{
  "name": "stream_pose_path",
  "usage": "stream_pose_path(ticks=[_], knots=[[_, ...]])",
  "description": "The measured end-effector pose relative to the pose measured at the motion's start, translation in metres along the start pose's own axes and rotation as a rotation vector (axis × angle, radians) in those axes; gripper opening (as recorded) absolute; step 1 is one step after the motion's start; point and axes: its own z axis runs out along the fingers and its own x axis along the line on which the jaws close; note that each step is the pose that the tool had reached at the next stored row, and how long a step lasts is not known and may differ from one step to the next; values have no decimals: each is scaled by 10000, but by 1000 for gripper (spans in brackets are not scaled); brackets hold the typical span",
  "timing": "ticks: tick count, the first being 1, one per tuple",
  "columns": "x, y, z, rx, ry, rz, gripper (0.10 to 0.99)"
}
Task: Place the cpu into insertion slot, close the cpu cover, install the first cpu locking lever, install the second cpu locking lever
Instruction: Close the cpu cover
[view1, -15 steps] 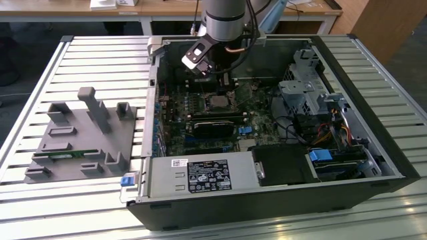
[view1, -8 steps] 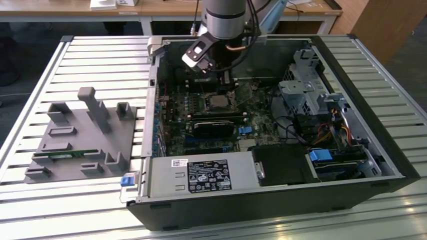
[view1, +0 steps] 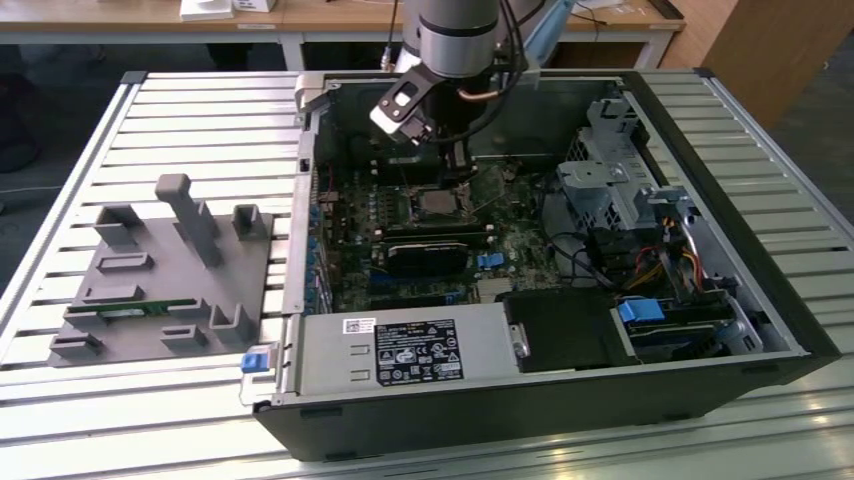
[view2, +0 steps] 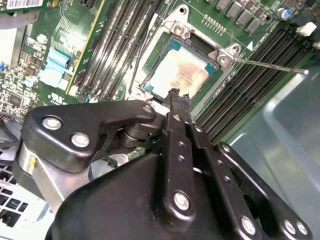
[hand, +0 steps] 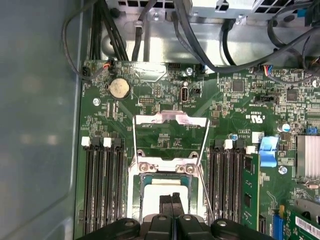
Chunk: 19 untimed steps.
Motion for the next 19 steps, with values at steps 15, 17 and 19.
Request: stream_pose_path(ticks=[15,17,19], knots=[[-1,52,-48,0,-5,-1,106],[-1,77,-47,0,-5,-1,106],[-1,119,-45,0,-4,-1,106]])
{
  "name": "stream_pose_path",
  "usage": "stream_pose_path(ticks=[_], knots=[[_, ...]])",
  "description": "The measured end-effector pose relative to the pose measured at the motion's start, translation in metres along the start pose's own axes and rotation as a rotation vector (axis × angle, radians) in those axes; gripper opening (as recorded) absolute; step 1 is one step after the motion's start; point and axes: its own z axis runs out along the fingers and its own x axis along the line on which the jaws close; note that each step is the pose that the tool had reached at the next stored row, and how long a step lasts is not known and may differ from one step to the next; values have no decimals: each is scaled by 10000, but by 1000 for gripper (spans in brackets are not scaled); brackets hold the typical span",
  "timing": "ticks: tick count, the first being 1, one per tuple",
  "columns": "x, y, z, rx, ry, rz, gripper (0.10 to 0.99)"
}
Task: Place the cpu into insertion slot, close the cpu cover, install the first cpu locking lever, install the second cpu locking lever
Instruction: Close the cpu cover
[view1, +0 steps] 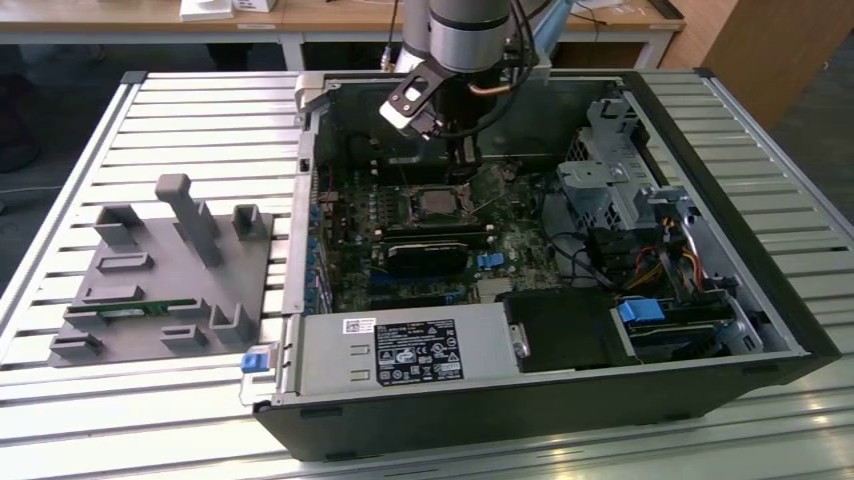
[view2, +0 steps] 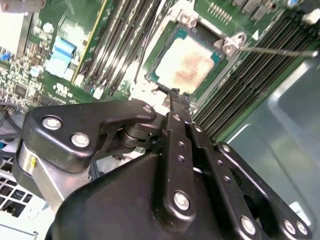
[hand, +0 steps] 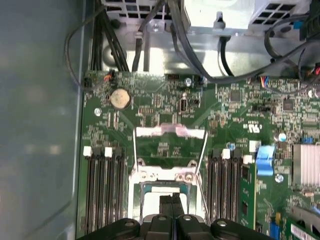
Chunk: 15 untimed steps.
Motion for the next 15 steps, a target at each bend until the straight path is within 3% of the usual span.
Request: stream_pose_path(ticks=[3,12,15], knots=[[-1,32,-9,2,-3,-1,106],[-2,43,-205,1,0,0,106],[-2,56,-228,1,0,-1,106]])
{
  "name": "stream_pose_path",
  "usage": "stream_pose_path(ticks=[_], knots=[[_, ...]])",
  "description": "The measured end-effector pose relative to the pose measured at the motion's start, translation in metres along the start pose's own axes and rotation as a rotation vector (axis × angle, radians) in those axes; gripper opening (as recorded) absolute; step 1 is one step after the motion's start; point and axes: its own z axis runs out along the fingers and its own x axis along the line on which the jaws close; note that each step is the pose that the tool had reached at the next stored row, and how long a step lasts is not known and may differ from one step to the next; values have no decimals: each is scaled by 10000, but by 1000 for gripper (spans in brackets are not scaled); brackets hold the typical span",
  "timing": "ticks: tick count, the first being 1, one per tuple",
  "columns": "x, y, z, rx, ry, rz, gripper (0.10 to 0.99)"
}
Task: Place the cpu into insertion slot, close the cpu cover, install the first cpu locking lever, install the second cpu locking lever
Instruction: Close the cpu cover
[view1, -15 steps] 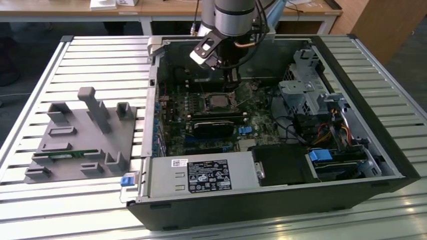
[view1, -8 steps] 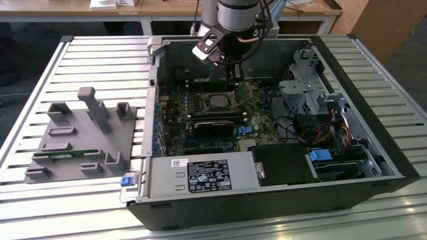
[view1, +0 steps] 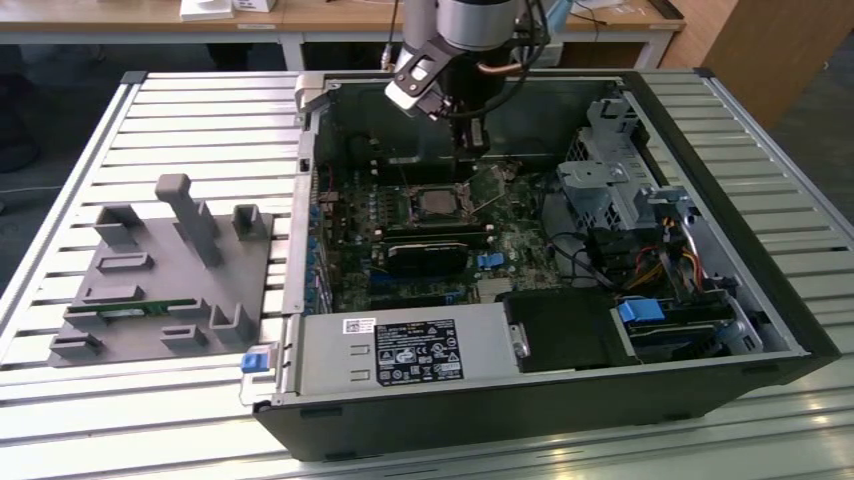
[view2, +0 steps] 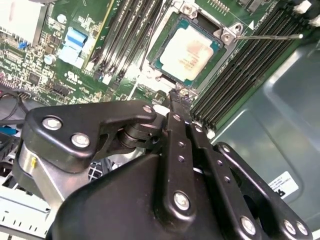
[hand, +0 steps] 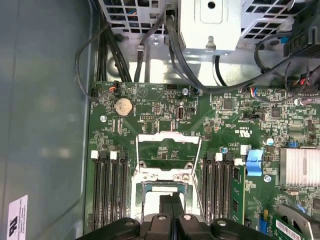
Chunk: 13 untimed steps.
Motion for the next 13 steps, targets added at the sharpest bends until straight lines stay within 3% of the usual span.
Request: stream_pose_path(ticks=[13], knots=[[-1,100,2,2,0,1,106]])
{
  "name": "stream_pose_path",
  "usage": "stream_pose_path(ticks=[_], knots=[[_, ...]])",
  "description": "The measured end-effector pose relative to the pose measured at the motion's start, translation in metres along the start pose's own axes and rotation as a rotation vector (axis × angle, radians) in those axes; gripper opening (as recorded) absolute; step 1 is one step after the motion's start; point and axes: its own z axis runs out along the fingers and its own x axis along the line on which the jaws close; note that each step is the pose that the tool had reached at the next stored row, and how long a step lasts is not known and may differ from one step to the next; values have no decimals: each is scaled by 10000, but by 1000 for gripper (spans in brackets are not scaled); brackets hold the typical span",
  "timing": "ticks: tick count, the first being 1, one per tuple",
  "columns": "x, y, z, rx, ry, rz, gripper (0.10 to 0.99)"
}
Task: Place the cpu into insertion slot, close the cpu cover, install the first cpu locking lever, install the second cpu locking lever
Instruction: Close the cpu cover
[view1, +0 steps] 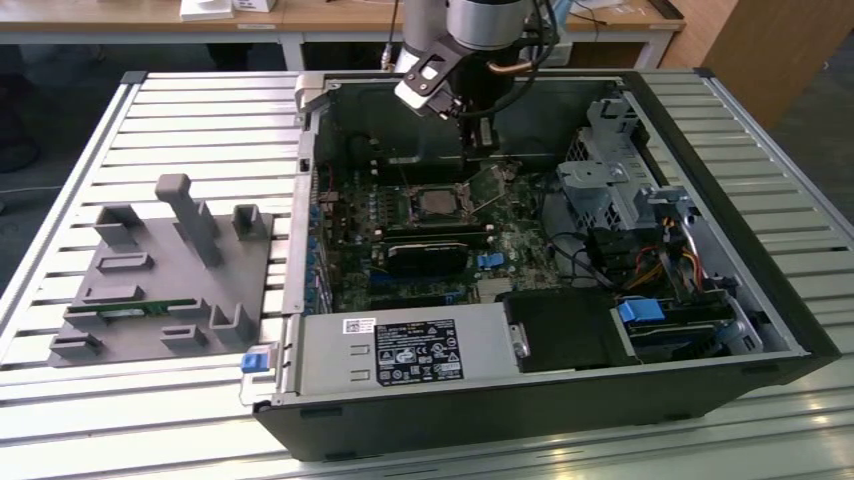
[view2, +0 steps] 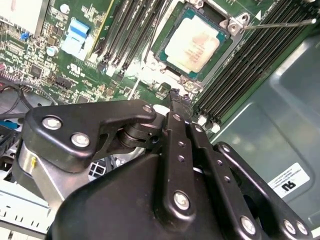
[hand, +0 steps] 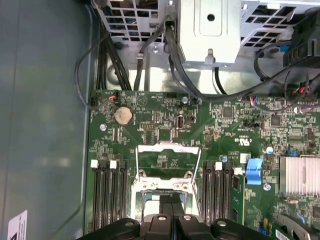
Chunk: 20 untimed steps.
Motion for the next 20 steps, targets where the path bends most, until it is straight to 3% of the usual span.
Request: stream_pose_path(ticks=[9,12,20], knots=[[-1,115,23,-1,2,0,106],[-1,162,50,47,1,-1,106],[-11,186,77,66,1,-1,106]])
